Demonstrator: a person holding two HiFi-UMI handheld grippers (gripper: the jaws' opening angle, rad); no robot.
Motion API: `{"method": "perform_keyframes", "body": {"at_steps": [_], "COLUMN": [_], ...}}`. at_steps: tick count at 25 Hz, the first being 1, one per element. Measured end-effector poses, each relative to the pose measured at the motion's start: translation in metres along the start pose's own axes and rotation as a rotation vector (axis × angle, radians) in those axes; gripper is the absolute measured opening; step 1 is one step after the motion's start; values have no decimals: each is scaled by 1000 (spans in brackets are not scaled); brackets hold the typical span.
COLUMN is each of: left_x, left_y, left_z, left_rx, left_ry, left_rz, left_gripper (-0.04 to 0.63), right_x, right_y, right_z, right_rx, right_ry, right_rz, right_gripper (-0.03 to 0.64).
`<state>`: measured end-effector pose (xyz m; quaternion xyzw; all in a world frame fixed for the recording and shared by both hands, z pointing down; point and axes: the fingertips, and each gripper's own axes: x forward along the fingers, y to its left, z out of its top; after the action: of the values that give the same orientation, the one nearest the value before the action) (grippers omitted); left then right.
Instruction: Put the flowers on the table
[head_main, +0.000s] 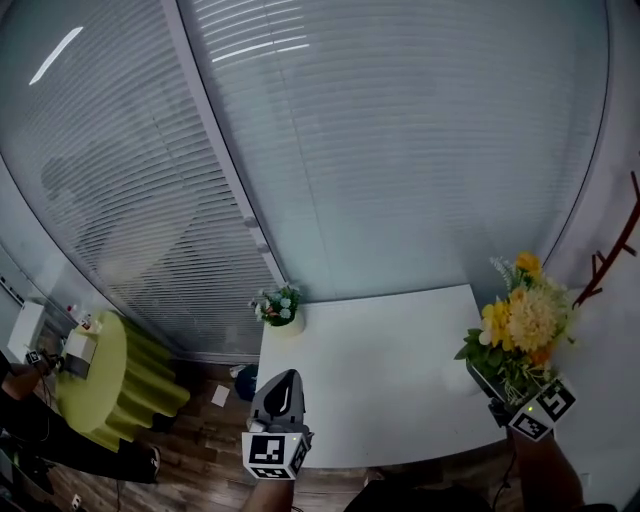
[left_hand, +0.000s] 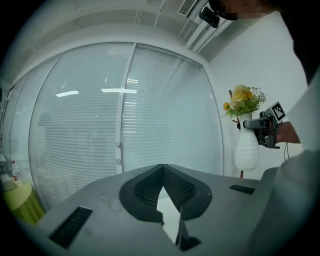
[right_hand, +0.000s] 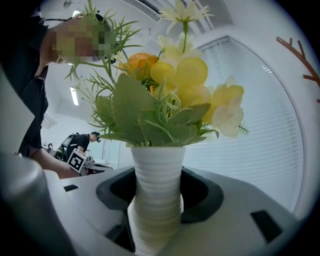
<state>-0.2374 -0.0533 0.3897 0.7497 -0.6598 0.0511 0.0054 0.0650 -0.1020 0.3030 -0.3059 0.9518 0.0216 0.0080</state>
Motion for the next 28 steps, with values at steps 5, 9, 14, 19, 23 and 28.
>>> {"method": "perform_keyframes", "body": {"at_steps": [5,9,14,19,23,28], "left_x": [31,52,76,71,63,66], "left_y": [29,43,53,45,43,38], "left_z": [-30,-47,-59,-56,-53,-55], "left_rx": [-5,-57,-74,-74,-84,-67], "left_ry": [-12,-5,12,13,18,18], "left_rz": [-39,-54,-74,-89,-87,-52], "left_gripper": [-5,-5,-5,-5,-5,-5], "right_x": [31,44,69,67,69,74], "right_y": [-2,-8,-16,-10,-4,-9], "right_z": [-30,-39,-53,-50,-38,-41], "right_rx": [21,38,31,38,37,23], "right_ry": [12,28,41,63,60,53], "right_rz": [-37,-60,-75,-83,-77,-25], "right_gripper": [257,256,258,256,258,256]}}
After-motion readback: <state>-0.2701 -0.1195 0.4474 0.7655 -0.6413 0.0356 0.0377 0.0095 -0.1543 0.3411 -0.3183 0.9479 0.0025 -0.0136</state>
